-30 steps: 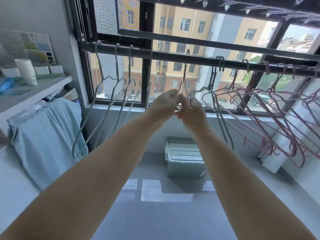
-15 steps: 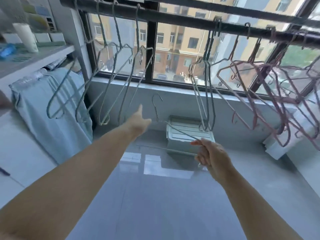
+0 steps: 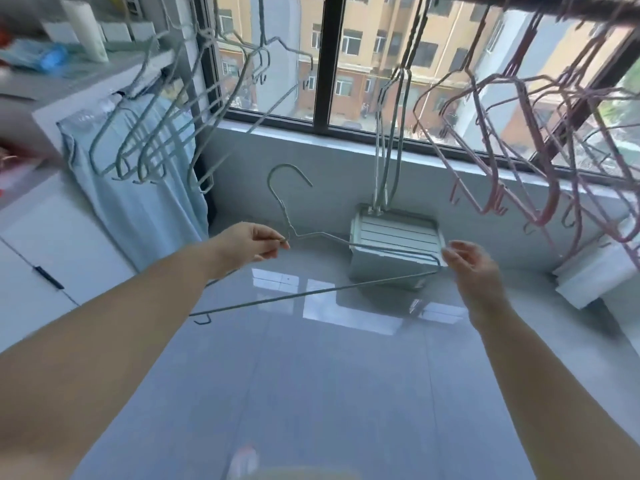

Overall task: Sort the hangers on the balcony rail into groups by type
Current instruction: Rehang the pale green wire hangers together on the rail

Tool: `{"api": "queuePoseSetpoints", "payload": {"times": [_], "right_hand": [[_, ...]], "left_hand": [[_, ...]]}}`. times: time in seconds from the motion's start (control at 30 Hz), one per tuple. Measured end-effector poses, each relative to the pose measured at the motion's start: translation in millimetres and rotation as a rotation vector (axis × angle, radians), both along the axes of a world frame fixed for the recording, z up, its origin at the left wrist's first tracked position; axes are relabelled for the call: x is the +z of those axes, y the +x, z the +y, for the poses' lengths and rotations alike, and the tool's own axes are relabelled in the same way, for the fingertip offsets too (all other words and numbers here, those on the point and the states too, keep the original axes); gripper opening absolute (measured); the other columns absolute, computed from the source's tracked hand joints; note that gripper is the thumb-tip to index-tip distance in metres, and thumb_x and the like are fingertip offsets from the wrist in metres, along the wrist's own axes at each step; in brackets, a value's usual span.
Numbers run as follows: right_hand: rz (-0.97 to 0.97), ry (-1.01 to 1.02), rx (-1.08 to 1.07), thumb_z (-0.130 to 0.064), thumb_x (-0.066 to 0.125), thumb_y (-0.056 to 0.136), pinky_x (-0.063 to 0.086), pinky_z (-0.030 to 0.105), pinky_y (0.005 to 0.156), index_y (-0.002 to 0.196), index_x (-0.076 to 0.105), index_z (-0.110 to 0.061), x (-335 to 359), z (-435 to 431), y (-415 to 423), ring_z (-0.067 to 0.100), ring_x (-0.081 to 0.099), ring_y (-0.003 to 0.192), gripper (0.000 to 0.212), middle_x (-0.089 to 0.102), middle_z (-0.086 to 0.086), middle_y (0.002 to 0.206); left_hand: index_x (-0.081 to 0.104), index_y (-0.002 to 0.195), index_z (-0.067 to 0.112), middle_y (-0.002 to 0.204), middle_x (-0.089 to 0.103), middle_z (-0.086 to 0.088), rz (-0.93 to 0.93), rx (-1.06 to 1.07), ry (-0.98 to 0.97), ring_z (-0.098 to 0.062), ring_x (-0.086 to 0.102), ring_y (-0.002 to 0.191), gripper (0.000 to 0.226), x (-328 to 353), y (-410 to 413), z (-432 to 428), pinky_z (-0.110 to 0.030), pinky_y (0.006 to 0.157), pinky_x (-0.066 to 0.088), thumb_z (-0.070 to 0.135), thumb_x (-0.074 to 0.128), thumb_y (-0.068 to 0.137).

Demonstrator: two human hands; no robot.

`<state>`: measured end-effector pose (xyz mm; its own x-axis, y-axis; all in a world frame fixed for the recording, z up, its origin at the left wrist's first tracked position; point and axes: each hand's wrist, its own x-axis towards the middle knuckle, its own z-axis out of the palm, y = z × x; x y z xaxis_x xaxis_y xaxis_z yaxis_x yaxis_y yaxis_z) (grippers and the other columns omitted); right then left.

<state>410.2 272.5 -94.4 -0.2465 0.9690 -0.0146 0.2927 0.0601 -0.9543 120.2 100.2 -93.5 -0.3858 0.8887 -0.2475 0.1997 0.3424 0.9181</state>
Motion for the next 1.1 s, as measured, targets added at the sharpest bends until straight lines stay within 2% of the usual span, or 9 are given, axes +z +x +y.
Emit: {"api": "queuePoseSetpoints", "payload": {"times": [0.1,0.2,0.3,0.4,0.63,0.77,0.87,0.97,1.1], "right_hand": [[-0.132,0.089,0.022,-0.009,0.060,0.084,0.043,0.031,0.090,0.116,0.051,-0.011,-17.9,-20.7,-14.0,0.020,0.050,0.102,0.033,0.053,0.011,0.117],[-0.305,0.165,0.317,-0.005,0.061,0.082,0.036,0.029,0.098,0.112,0.056,-0.011,-31.6,-71.5,-39.5,0.017,0.049,0.105,0.031,0.052,0.004,0.110],[-0.374,0.167,0.613,-0.018,0.061,0.085,0.027,0.016,0.096,0.119,0.052,-0.014,-40.3,-130.3,-65.6,0.017,0.045,0.117,0.035,0.052,0.000,0.117],[-0.404,0.026,0.757,-0.034,0.054,0.089,0.024,0.014,0.095,0.138,0.026,-0.018,-37.5,-175.6,-84.9,0.012,0.036,0.123,0.059,0.041,-0.002,0.131],[-0.272,0.061,0.679,-0.017,0.034,0.096,0.039,0.015,0.077,0.130,0.026,-0.030,-27.3,-181.9,-85.6,0.013,0.052,0.095,0.038,0.055,-0.008,0.116],[-0.127,0.055,0.606,-0.015,0.030,0.097,0.037,0.011,0.064,0.100,0.039,-0.044,-10.8,-165.0,-79.0,-0.001,0.048,0.066,0.030,0.063,-0.010,0.084],[0.003,0.103,0.541,-0.016,0.031,0.097,0.034,0.018,0.058,0.105,0.044,-0.034,3.1,-155.1,-77.6,0.005,0.038,0.054,0.023,0.042,-0.009,0.056],[0.039,0.222,0.488,-0.019,0.032,0.097,0.032,0.018,0.054,0.104,0.044,-0.036,23.6,-143.0,-83.9,0.006,0.038,0.052,0.022,0.040,-0.009,0.053],[0.132,0.326,0.419,-0.025,0.031,0.095,0.031,0.020,0.050,0.103,0.047,-0.034,66.5,-124.6,-105.8,0.007,0.039,0.048,0.020,0.041,-0.007,0.050]], "left_hand": [[0.069,0.087,0.015,0.074,0.063,0.003,0.029,0.093,-0.041,-0.005,0.057,0.067,0.017,-9.2,0.7,-8.2,-0.012,0.069,0.047,0.008,0.053,0.089],[0.063,0.089,0.016,0.075,0.058,0.001,0.005,0.187,-0.044,-0.009,0.054,0.071,0.023,-14.3,7.7,-7.0,-0.021,0.071,0.044,0.006,0.042,0.093],[0.055,0.099,0.010,0.074,0.049,-0.001,-0.127,0.234,0.038,-0.011,0.047,0.067,0.028,-10.8,23.1,3.7,-0.019,0.068,0.045,-0.003,0.031,0.094],[0.048,0.105,0.007,0.076,0.047,-0.001,-0.262,0.260,0.163,-0.010,0.047,0.066,0.023,4.9,42.9,19.0,-0.017,0.063,0.050,-0.005,0.031,0.094],[0.045,0.104,0.004,0.081,0.047,-0.003,-0.394,0.317,0.302,-0.013,0.050,0.070,0.019,43.9,53.1,54.0,-0.027,0.070,0.052,-0.005,0.033,0.094],[0.049,0.096,0.004,0.086,0.052,-0.004,-0.393,0.292,0.344,-0.014,0.054,0.074,0.016,66.4,49.6,65.5,-0.027,0.071,0.054,-0.004,0.035,0.094],[0.055,0.094,0.011,0.093,0.059,-0.001,-0.274,0.173,0.368,-0.014,0.057,0.083,0.017,83.0,49.7,65.3,-0.033,0.085,0.051,-0.001,0.044,0.091],[0.053,0.117,0.005,0.099,0.061,0.004,-0.113,0.116,0.435,-0.013,0.059,0.089,0.028,101.5,53.1,62.2,-0.030,0.087,0.051,0.002,0.049,0.090],[0.048,0.127,0.009,0.115,0.058,-0.003,0.088,0.143,0.504,-0.019,0.058,0.099,0.036,129.2,53.8,65.0,-0.031,0.088,0.052,0.009,0.049,0.092]]}}
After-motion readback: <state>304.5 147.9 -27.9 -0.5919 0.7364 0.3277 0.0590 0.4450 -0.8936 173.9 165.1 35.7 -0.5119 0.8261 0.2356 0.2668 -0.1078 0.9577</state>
